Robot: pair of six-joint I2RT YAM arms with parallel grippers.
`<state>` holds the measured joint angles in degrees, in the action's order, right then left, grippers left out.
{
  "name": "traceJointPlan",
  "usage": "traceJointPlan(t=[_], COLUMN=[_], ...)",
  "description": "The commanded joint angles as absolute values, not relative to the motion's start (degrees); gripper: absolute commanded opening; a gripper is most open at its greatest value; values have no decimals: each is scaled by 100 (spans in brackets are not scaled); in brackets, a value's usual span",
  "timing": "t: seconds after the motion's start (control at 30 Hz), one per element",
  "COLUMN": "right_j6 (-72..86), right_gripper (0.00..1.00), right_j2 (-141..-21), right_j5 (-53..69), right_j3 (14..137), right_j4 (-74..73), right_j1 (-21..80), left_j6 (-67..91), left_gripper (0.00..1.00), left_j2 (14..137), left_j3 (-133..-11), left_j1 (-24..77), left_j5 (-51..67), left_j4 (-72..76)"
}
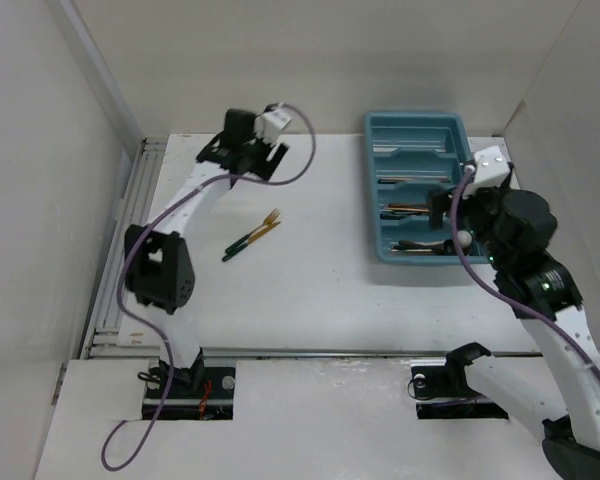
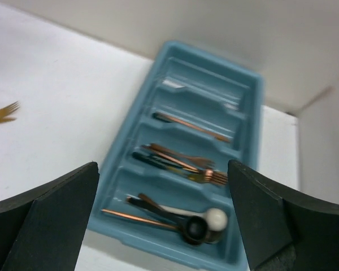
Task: Sort the eating utensils into containers
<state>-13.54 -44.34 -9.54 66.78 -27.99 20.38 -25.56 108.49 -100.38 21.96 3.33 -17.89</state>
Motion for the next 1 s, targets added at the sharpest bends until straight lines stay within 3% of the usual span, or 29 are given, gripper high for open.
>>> traceJointPlan(t=[0.0,0.17,0.37,0.53,0.87,0.97], right_j6=[-1107,-1107,-1107,-1107,-1107,-1160], right_gripper=[100,100,100,100,100,100], right_j2=[-4710,-5246,-5651,-5564,-5248,-5186], right_j5=[-492,-606,-896,-1089,-1512,-1564], right_j3=[6513,6486,6671,6671,6618,6557], right_j4=[-1803,-1468,-1415,-1467,-1643,-1644], right_j1=[2389,3109,3533,3612,3612,3612], left_j6=[-2716,-2848,-2725,-2725,-2909,-2848], left_gripper=[71,55,49,39,37,28], left_j2=[10180,9739,10036,10406,10529,10625], left_j3=[-8213,-6988,-7022,-7022,-6970,-6917], left_j1=[1996,1583,1336,1336,1450,1512], left_j5=[827,747,905,694,475,-49], left_j4=[-2682,-2277,-2153,-2040,-2109,-1942])
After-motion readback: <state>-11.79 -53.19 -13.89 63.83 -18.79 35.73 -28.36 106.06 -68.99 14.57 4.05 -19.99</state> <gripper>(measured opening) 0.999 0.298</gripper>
